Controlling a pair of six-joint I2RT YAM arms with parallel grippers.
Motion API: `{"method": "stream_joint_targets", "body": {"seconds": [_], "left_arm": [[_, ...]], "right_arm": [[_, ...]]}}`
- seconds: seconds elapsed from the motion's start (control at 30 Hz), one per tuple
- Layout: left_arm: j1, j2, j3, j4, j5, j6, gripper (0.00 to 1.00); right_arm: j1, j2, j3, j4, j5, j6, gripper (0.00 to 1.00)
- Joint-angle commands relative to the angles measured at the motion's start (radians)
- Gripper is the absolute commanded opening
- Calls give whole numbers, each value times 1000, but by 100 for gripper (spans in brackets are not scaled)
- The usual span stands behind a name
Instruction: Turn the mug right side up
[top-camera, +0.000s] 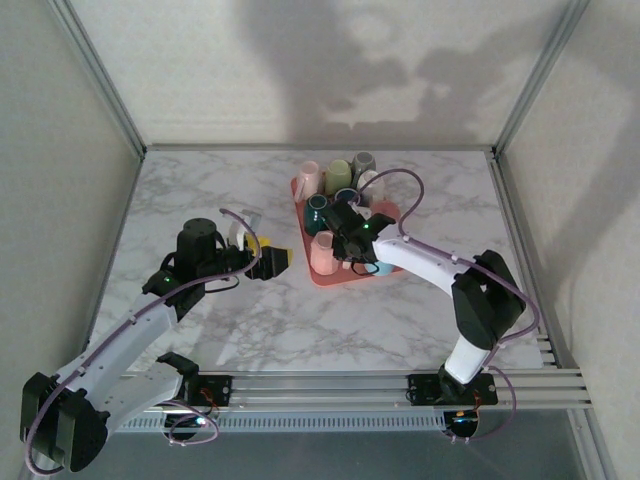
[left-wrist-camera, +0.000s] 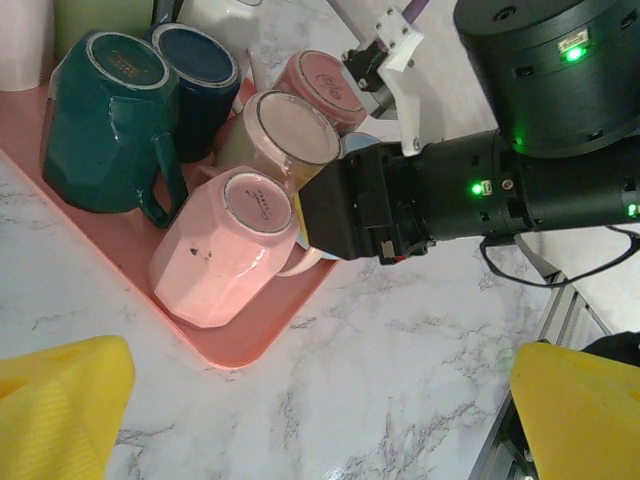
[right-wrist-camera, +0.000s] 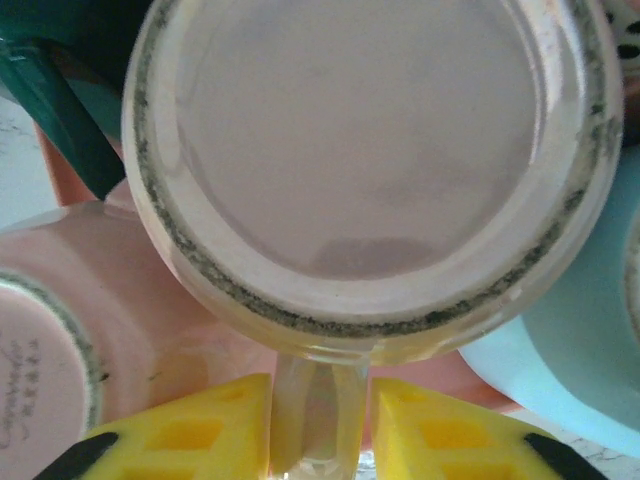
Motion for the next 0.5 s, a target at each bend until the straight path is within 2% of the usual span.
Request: {"method": "stream_joint_targets", "body": {"seconds": [0.0, 0.47], "left_arm": [[-3, -3, -9, 26, 19, -9, 96], [-3, -11, -14, 32, 19, -13, 96]], "right_arm": [[13, 51, 8, -56, 40, 17, 30], [19, 85, 11, -45, 60, 2, 21]]}}
